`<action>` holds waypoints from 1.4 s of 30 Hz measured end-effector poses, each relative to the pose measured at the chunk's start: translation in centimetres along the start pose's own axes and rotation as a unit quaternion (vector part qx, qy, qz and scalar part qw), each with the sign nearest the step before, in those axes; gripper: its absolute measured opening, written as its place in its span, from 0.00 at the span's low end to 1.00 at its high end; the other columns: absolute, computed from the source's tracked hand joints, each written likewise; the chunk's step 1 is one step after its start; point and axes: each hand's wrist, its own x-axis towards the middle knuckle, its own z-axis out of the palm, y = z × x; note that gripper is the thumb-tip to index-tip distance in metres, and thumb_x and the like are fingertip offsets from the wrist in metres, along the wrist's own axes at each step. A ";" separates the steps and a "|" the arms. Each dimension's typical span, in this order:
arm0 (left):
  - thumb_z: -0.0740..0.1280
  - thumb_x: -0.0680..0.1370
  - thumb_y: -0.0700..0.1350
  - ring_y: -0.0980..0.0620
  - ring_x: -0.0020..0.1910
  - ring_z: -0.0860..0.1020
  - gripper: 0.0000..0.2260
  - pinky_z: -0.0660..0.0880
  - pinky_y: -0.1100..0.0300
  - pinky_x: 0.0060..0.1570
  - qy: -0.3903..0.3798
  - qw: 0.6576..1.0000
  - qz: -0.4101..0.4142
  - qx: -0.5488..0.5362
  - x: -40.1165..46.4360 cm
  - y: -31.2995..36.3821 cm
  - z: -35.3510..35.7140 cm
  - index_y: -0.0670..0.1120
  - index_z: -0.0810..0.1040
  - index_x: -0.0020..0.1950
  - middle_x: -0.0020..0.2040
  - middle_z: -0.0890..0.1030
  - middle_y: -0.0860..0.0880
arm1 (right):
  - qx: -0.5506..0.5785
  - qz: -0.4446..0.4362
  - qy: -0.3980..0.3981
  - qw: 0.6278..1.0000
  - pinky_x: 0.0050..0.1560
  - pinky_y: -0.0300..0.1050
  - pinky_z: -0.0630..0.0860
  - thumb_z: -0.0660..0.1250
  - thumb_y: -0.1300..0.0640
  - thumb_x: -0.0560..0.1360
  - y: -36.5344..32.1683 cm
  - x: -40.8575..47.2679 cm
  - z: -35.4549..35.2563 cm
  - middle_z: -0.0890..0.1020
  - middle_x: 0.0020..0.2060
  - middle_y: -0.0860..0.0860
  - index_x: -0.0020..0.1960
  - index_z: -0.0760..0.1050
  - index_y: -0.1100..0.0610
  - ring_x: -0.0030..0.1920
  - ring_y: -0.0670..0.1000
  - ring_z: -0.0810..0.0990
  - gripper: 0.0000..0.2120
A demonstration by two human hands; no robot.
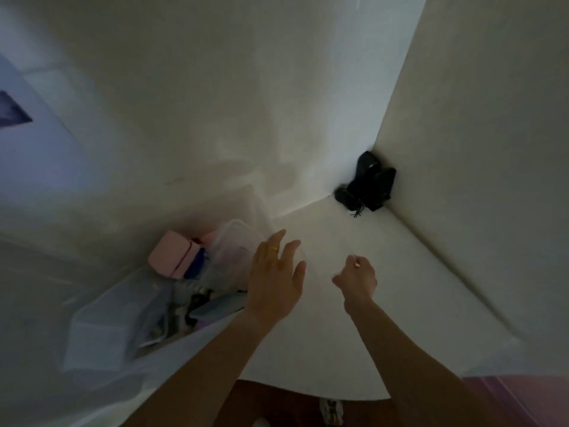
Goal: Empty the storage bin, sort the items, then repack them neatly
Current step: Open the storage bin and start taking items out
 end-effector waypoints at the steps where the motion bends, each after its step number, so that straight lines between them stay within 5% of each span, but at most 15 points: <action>1: 0.61 0.80 0.54 0.47 0.72 0.67 0.19 0.61 0.53 0.73 -0.007 1.000 -0.024 0.015 -0.1 0.2 1.0 0.50 0.71 0.70 0.74 0.68 0.45 | -0.008 0.020 -0.011 1.000 0.48 0.57 0.81 0.58 0.52 0.81 0.7 1.1 0.6 0.75 0.31 0.45 0.50 0.73 0.51 0.35 0.55 0.83 0.06; 4: 0.52 0.83 0.55 0.44 0.74 0.66 0.21 0.62 0.53 0.72 -0.048 0.993 -0.089 0.055 -0.6 -0.6 3.0 0.48 0.70 0.72 0.76 0.66 0.43 | -0.047 0.054 -0.062 0.996 0.50 0.59 0.81 0.58 0.53 0.79 2.9 4.8 3.0 0.79 0.36 0.52 0.49 0.76 0.56 0.42 0.58 0.82 0.09; 6: 0.50 0.83 0.49 0.40 0.73 0.66 0.20 0.68 0.47 0.70 -0.090 0.992 -0.053 0.070 -1.3 -1.5 4.1 0.45 0.71 0.70 0.76 0.65 0.40 | -0.073 0.068 -0.112 0.989 0.52 0.59 0.81 0.58 0.51 0.77 5.1 7.8 5.4 0.82 0.47 0.58 0.54 0.78 0.59 0.49 0.60 0.83 0.15; 9: 0.53 0.85 0.48 0.42 0.73 0.68 0.21 0.71 0.46 0.66 -0.132 0.990 -0.026 0.030 -2.0 -2.5 5.0 0.40 0.61 0.76 0.77 0.64 0.40 | -0.102 0.074 -0.184 0.975 0.55 0.58 0.80 0.58 0.51 0.75 8.3 12.1 10.0 0.82 0.54 0.59 0.60 0.77 0.60 0.53 0.61 0.82 0.20; 13: 0.52 0.84 0.57 0.52 0.63 0.75 0.25 0.73 0.53 0.64 -0.133 0.977 -0.156 -0.062 -1.6 -1.7 4.3 0.51 0.53 0.79 0.66 0.76 0.46 | -0.146 0.062 -0.253 0.954 0.67 0.51 0.72 0.63 0.57 0.78 3.2 10.3 10.2 0.73 0.68 0.59 0.70 0.70 0.63 0.65 0.59 0.75 0.21; 18: 0.54 0.83 0.58 0.50 0.52 0.77 0.24 0.75 0.55 0.55 -0.144 0.969 -0.187 -0.078 -1.2 -1.0 3.3 0.55 0.55 0.78 0.57 0.79 0.45 | -0.082 0.109 -0.324 0.936 0.63 0.55 0.76 0.63 0.64 0.76 -0.7 8.6 8.9 0.74 0.65 0.64 0.69 0.66 0.65 0.60 0.63 0.77 0.22; 21: 0.57 0.84 0.51 0.50 0.56 0.76 0.17 0.76 0.54 0.56 -0.087 0.977 -0.185 -0.057 -1.4 -0.9 2.3 0.51 0.68 0.73 0.61 0.77 0.48 | -0.179 -0.046 -0.238 0.953 0.62 0.49 0.71 0.63 0.62 0.77 -2.7 6.3 7.6 0.74 0.65 0.62 0.71 0.65 0.63 0.63 0.62 0.75 0.23; 23: 0.58 0.83 0.49 0.50 0.53 0.75 0.13 0.75 0.57 0.52 -0.033 0.981 -0.193 0.005 -1.9 -2.3 1.5 0.49 0.73 0.66 0.58 0.77 0.49 | -0.119 -0.204 -0.202 0.950 0.56 0.45 0.72 0.64 0.59 0.78 -4.9 3.4 6.8 0.78 0.62 0.57 0.68 0.70 0.58 0.56 0.55 0.79 0.18; 25: 0.57 0.81 0.47 0.49 0.51 0.73 0.13 0.74 0.58 0.49 -0.018 0.975 -0.205 0.085 -2.7 -4.4 0.6 0.46 0.74 0.62 0.56 0.76 0.48 | -0.055 -0.338 -0.220 0.914 0.51 0.44 0.77 0.65 0.56 0.78 -7.2 0.5 6.8 0.81 0.54 0.50 0.61 0.76 0.55 0.48 0.47 0.80 0.13; 27: 0.60 0.76 0.43 0.47 0.51 0.73 0.15 0.72 0.59 0.48 -0.001 0.962 -0.256 0.095 -3.3 -5.9 -0.8 0.44 0.73 0.62 0.56 0.75 0.46 | -0.084 -0.435 -0.280 0.851 0.53 0.46 0.78 0.68 0.52 0.76 -8.9 -2.0 7.5 0.81 0.55 0.48 0.63 0.75 0.54 0.52 0.48 0.79 0.16; 31: 0.66 0.72 0.38 0.42 0.56 0.74 0.28 0.75 0.52 0.49 -0.060 0.931 -0.354 0.059 -3.9 -8.3 -2.4 0.40 0.64 0.72 0.64 0.71 0.40 | -0.346 -0.509 -0.376 0.693 0.68 0.49 0.65 0.72 0.41 0.71 -10.2 -5.0 10.6 0.69 0.70 0.59 0.77 0.53 0.64 0.68 0.60 0.69 0.46; 33: 0.64 0.73 0.38 0.40 0.55 0.75 0.28 0.78 0.48 0.47 -0.095 0.925 -0.366 0.025 -4.5 -9.6 -2.4 0.40 0.61 0.72 0.66 0.69 0.39 | -0.423 -0.493 -0.383 0.657 0.72 0.51 0.59 0.73 0.40 0.69 -9.8 -5.6 11.9 0.63 0.72 0.64 0.77 0.44 0.69 0.70 0.63 0.65 0.56; 36: 0.63 0.76 0.40 0.39 0.50 0.76 0.22 0.76 0.46 0.44 -0.121 0.927 -0.354 0.001 -5.5 -11.0 -2.3 0.41 0.62 0.69 0.58 0.73 0.38 | -0.437 -0.422 -0.401 0.685 0.72 0.54 0.59 0.77 0.46 0.66 -10.1 -6.0 12.5 0.59 0.71 0.65 0.76 0.41 0.68 0.71 0.66 0.60 0.59; 40: 0.61 0.79 0.42 0.39 0.51 0.75 0.21 0.75 0.48 0.46 -0.136 0.923 -0.353 -0.062 -6.2 -11.7 -2.5 0.40 0.61 0.71 0.59 0.73 0.39 | -0.443 -0.425 -0.412 0.673 0.66 0.50 0.68 0.79 0.44 0.64 -11.0 -6.7 11.7 0.64 0.63 0.59 0.71 0.58 0.64 0.66 0.61 0.63 0.47; 42: 0.61 0.80 0.41 0.41 0.50 0.75 0.16 0.76 0.47 0.46 -0.122 0.925 -0.345 -0.106 -6.0 -11.7 -2.9 0.41 0.65 0.66 0.56 0.74 0.41 | -0.397 -0.419 -0.406 0.708 0.60 0.50 0.74 0.81 0.46 0.61 -10.6 -6.6 11.0 0.64 0.60 0.55 0.68 0.62 0.60 0.62 0.58 0.68 0.45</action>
